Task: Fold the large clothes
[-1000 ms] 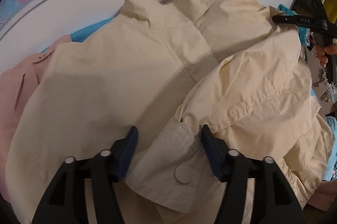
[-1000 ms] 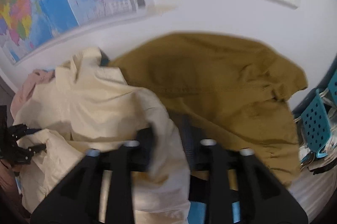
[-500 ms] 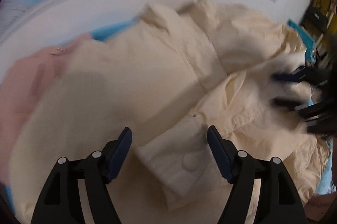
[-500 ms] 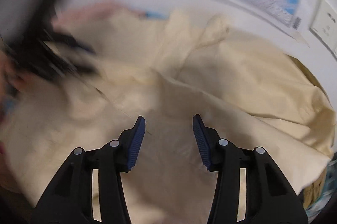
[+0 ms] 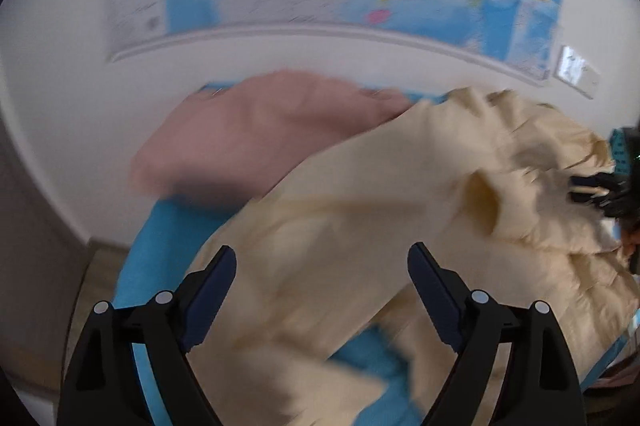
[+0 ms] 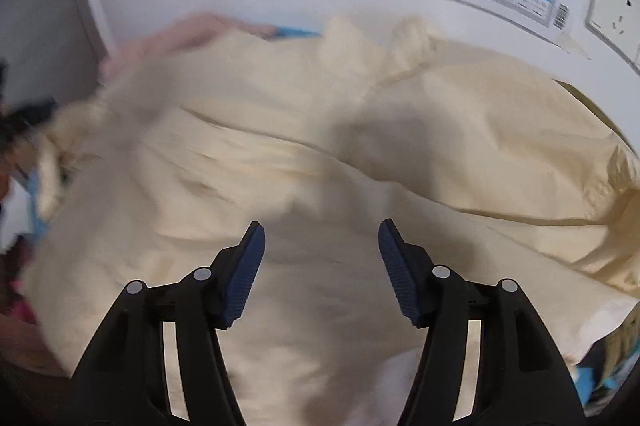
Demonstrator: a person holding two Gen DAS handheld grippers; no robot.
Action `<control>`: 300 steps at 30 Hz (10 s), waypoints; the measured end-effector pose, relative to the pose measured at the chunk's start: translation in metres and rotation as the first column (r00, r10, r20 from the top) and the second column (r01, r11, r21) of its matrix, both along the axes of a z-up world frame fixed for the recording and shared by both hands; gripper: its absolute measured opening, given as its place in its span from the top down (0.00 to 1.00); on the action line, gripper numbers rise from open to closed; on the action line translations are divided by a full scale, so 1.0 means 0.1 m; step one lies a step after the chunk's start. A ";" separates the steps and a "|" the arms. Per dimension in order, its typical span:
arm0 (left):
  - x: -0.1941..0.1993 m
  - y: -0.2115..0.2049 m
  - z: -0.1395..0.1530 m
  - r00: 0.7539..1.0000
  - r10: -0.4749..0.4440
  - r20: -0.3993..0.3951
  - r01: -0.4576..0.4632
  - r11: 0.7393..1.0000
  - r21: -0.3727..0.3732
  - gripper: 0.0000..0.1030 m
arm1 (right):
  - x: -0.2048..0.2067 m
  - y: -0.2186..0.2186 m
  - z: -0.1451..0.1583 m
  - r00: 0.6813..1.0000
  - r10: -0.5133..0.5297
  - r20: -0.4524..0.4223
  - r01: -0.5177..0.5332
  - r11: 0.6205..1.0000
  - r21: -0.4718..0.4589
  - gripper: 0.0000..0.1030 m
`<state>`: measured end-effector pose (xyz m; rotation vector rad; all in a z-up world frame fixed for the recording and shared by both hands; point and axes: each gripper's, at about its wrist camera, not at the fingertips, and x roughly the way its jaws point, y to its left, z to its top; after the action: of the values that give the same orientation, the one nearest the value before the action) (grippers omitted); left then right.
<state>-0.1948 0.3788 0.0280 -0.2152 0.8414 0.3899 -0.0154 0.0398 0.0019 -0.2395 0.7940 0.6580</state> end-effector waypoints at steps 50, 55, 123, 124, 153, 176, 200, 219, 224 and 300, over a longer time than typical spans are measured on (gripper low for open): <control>0.72 -1.05 -0.10 0.920 -0.383 0.086 0.391 0.913 -0.111 0.15 | 0.66 -0.81 0.18 0.983 -0.038 -0.180 0.081 0.969 0.235 0.95; 0.84 -1.05 -0.38 0.923 -0.385 0.014 0.380 0.906 -0.187 0.15 | 0.68 -0.98 -0.34 0.947 -0.173 -0.269 0.216 0.966 0.140 0.45; 1.98 -1.05 -0.34 0.918 -0.384 -0.100 0.372 0.921 -0.117 0.07 | 0.02 -1.11 -0.01 0.962 -0.245 -0.119 0.262 0.952 0.160 0.25; 1.97 -1.04 -0.34 0.920 -0.381 -0.095 0.369 0.921 -0.125 0.07 | 0.03 -1.05 -0.07 0.962 -0.241 -0.129 0.258 0.956 0.139 0.26; 0.05 -0.65 -0.27 0.972 -0.228 0.054 0.234 0.936 -0.262 0.07 | -0.26 -1.22 -0.17 0.971 -0.203 -0.124 0.223 0.958 0.179 0.33; -0.53 -1.20 -0.58 0.923 -0.359 0.137 0.369 0.730 -0.575 0.07 | -1.43 -2.42 -0.68 0.918 -0.135 -0.372 0.316 0.817 0.483 0.07; -0.60 -1.19 -0.23 0.947 -0.219 0.234 0.315 0.762 -0.565 0.85 | -1.87 -1.85 -0.17 0.982 0.091 -0.167 0.045 0.743 0.667 0.84; -0.79 -1.13 -0.73 0.957 -0.250 0.146 0.282 0.689 -0.667 0.33 | -1.92 -1.85 -0.82 0.944 0.084 -0.319 0.106 0.838 0.535 0.60; -0.76 -1.10 -0.71 0.973 -0.195 0.122 0.225 0.708 -0.669 0.80 | -1.91 -1.95 -0.72 0.947 0.094 -0.306 0.124 0.773 0.622 0.79; 2.34 0.46 -0.27 0.993 -0.019 -0.120 -0.072 0.705 -0.705 0.76 | 0.27 -1.12 0.87 0.936 -0.336 0.103 0.254 0.850 0.462 0.15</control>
<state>0.0396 0.4248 0.0006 -0.9413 1.0840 0.0793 0.0119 -0.0722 0.0894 0.2379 0.4726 0.4973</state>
